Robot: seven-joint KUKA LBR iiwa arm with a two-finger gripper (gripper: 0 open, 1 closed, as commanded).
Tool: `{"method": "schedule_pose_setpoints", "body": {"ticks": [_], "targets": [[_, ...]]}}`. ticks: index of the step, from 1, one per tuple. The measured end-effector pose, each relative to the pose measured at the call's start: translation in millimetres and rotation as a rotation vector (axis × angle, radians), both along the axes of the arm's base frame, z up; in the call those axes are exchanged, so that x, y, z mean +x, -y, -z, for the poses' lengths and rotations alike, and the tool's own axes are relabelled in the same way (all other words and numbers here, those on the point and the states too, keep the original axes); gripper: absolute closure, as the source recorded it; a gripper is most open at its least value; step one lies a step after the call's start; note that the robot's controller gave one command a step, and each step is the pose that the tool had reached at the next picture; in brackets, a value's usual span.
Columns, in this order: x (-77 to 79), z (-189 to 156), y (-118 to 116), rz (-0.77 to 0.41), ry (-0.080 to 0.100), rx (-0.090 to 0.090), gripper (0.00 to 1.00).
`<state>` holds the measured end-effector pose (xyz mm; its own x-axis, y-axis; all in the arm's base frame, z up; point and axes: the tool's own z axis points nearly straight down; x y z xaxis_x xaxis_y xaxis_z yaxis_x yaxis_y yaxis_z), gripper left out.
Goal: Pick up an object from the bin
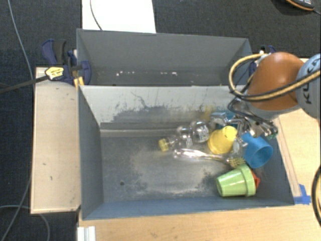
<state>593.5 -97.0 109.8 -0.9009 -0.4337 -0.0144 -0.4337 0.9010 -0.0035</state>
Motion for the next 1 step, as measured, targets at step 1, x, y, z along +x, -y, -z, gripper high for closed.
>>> {"method": "schedule_pose_setpoints", "body": {"ticks": [1], "targets": [[-7.9,9.2,-14.5,0.143,0.001,0.004,0.0]]}}
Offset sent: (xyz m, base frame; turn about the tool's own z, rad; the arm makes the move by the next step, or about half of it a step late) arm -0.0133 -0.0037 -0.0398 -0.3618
